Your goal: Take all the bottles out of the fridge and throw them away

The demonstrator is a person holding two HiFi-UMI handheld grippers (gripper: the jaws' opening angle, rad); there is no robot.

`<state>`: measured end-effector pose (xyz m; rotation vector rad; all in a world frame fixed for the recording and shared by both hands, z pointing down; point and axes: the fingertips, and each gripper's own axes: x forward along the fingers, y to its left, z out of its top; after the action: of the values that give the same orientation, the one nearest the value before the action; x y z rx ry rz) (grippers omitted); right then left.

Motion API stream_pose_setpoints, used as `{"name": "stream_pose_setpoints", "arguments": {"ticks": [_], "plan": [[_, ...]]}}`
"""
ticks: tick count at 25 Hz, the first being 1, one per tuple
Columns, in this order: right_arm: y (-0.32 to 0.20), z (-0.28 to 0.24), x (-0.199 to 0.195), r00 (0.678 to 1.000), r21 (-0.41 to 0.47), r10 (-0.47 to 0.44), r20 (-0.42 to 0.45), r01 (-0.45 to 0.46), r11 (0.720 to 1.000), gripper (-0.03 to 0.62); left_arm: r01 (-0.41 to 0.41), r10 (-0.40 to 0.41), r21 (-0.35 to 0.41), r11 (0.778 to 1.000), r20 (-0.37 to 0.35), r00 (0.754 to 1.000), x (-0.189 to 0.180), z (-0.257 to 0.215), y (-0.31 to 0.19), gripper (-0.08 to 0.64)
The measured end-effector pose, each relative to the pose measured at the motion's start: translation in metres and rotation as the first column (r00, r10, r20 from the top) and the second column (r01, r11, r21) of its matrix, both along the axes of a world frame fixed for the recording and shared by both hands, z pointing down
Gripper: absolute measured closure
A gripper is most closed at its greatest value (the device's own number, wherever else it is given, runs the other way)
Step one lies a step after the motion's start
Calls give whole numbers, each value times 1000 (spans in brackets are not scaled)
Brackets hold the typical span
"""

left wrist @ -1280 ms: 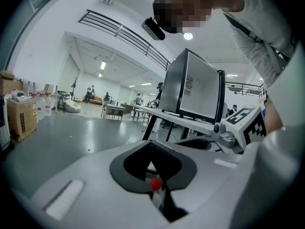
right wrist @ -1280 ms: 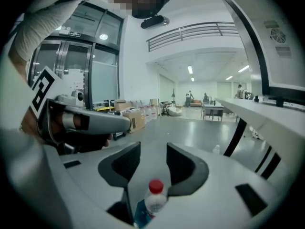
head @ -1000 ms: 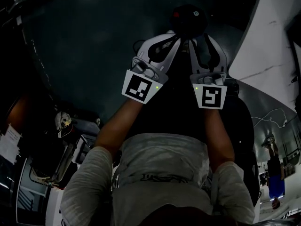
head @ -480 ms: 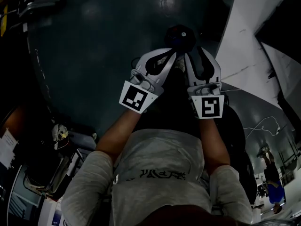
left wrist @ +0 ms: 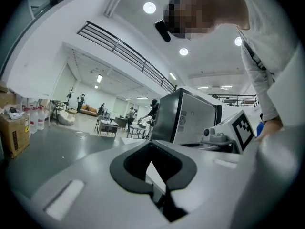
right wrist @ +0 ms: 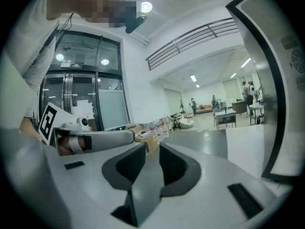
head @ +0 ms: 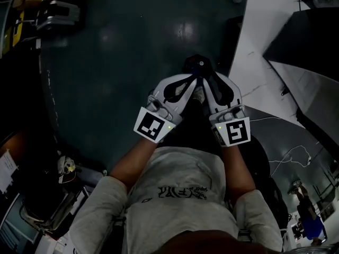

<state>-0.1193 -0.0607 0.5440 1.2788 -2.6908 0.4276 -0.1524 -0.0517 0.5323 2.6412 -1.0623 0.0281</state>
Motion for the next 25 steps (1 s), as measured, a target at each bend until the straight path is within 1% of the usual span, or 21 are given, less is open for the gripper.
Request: {"name": "stream_pose_setpoints", "arguments": {"ticks": [4, 7, 12, 16, 21, 25], "plan": [[2, -40, -1, 1000, 29, -24, 4, 24, 999, 517, -12, 12, 9, 1000, -10, 1000, 2, -37, 4, 551], [1, -73, 2, 1000, 33, -21, 15, 20, 999, 532, -17, 18, 15, 1000, -15, 1000, 4, -67, 5, 551], [2, -121, 4, 1000, 72, -28, 2, 27, 997, 544, -35, 35, 58, 998, -7, 999, 6, -110, 3, 552], [14, -145, 4, 999, 84, -43, -15, 44, 995, 548, -44, 45, 72, 996, -23, 999, 6, -137, 11, 552], [20, -178, 2, 998, 135, -59, -36, 63, 989, 551, -68, 72, 106, 992, -35, 997, 8, -169, 20, 552], [29, -199, 2, 997, 121, -62, -44, 67, 990, 554, -82, 88, 112, 990, -52, 995, 9, -192, 29, 552]]}}
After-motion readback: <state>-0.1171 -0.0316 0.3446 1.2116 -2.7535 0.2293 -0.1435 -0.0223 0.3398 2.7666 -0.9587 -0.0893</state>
